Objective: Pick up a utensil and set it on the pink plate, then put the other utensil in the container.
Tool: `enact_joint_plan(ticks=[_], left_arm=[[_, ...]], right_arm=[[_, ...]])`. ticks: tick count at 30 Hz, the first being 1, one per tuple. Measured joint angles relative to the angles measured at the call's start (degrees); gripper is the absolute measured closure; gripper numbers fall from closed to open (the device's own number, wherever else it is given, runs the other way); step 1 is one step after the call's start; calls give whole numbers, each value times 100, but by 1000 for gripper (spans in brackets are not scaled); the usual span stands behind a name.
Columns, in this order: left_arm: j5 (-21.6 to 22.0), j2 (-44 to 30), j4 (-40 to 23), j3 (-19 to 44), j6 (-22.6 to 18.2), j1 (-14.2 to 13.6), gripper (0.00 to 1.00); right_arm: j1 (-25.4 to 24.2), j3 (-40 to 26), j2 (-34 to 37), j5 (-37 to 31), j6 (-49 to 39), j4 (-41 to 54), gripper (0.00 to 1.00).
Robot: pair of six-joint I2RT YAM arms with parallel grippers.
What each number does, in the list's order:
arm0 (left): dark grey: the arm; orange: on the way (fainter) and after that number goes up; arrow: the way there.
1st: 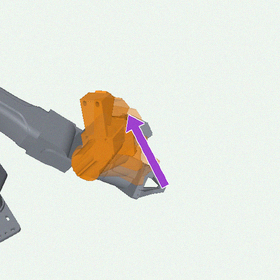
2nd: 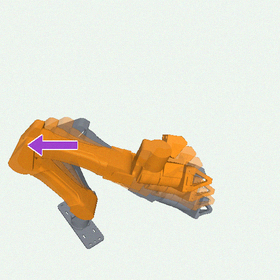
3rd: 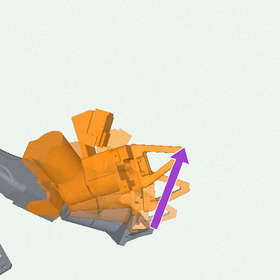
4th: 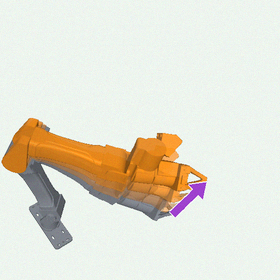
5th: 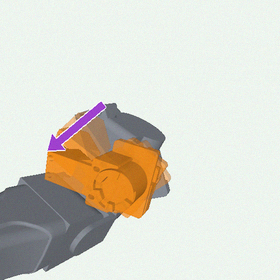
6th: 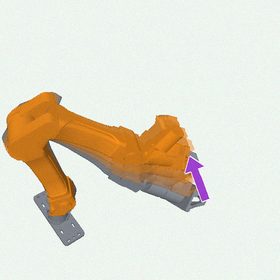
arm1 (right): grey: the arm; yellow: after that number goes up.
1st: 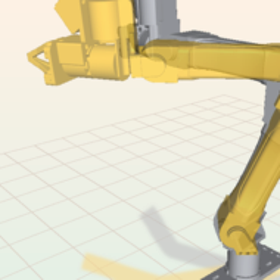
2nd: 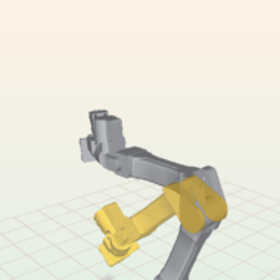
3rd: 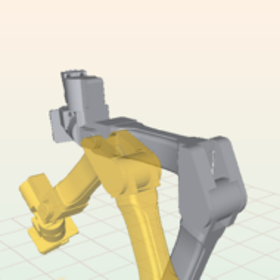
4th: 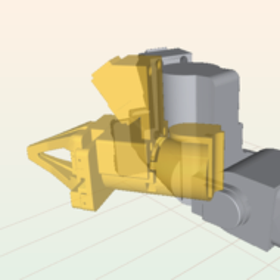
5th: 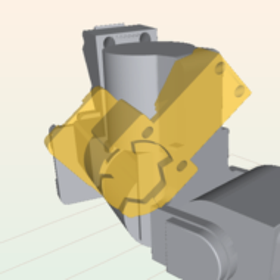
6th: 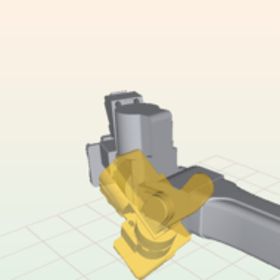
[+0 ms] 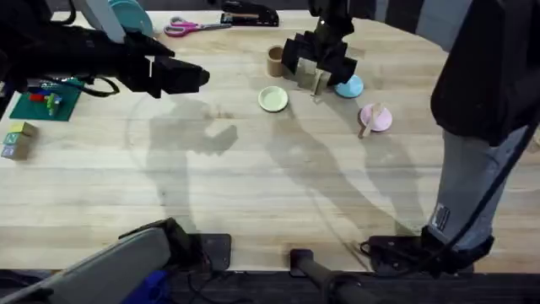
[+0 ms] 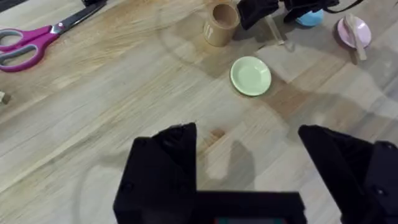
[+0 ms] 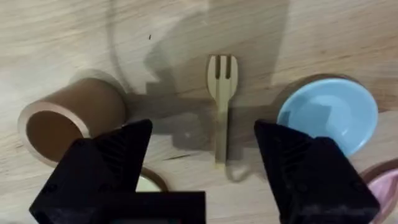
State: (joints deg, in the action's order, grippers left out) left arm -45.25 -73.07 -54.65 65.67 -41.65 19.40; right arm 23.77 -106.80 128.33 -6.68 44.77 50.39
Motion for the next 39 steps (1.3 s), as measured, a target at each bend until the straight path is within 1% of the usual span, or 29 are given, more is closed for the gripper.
enact_joint_plan(ticks=[23, 25, 26, 28, 29, 32, 35, 39], left_arm=[[0, -1, -4, 0, 0, 0, 7], [0, -1, -7, 0, 0, 0, 6], [-1, 1, -7, 0, 0, 0, 6], [0, 1, -7, 0, 0, 0, 7], [-2, -1, -7, 0, 0, 0, 7], [-1, -1, -7, 0, 0, 0, 6], [-2, 1, -7, 0, 0, 0, 6], [-2, 0, -7, 0, 0, 0, 6]], right_arm=[[0, 1, 15, -22, 0, 20, 8], [0, -1, 15, -33, -4, 26, 74], [0, 1, 17, -47, -2, 31, 127], [-7, 1, 22, -57, 0, 37, 268], [-9, -1, 22, -63, -5, 39, 311], [-13, 1, 22, -63, -19, 39, 347], [-13, 0, 22, -103, -22, 28, 412], [-13, 0, 22, -267, -22, 17, 418]])
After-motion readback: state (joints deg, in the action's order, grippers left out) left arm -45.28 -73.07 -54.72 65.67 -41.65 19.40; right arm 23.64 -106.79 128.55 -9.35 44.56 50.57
